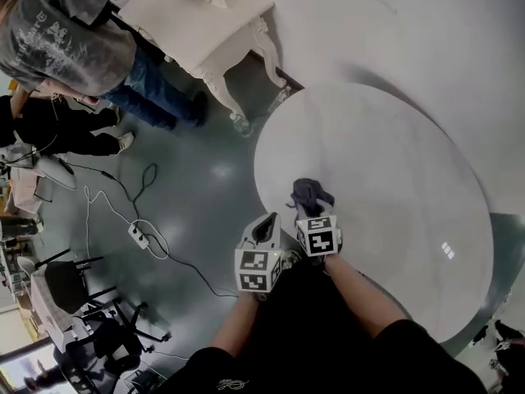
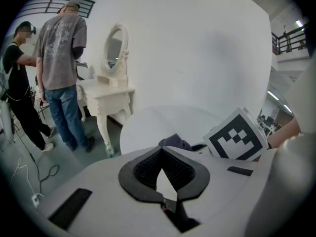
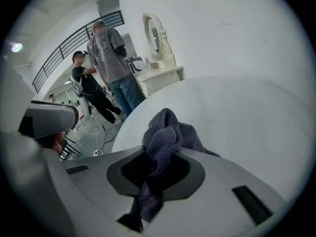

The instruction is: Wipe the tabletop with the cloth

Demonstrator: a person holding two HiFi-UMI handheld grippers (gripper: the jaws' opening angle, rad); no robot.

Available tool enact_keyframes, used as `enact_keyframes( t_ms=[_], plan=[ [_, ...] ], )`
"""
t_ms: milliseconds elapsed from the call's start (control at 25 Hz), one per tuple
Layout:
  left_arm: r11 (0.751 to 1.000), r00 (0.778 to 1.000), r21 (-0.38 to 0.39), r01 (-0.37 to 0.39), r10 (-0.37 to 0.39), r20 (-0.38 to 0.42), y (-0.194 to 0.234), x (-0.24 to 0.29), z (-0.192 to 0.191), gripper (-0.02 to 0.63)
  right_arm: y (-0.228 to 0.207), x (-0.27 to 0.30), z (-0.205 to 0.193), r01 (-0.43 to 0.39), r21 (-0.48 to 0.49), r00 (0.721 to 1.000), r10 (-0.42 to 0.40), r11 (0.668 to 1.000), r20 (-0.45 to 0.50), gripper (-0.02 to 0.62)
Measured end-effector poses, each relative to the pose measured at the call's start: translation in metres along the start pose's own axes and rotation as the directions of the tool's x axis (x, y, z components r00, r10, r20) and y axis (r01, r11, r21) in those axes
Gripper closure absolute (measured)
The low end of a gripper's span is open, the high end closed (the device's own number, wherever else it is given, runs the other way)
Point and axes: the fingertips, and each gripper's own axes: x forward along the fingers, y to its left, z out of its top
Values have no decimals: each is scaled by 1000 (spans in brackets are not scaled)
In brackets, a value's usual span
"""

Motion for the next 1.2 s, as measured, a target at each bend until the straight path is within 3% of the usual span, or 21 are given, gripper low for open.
enact_keyframes(
  t_ms=[200,480,920,1200],
  plan=[
    [998,998,-17,-68,68,-10,28,9,20,598,15,25,26,-95,26,995,95,995,-16,546],
    [997,996,-17,-81,80,-25,69,16,36,598,35,66,75,-155,-20,988,154,988,-26,546],
    [997,997,27,67,-66,-32,96,54,63,598,23,109,128,-90,-41,996,91,995,21,546],
    [978,979,66,200,-197,-53,78,64,61,598,-6,98,122,-16,125,998,9,992,57,546]
  ],
)
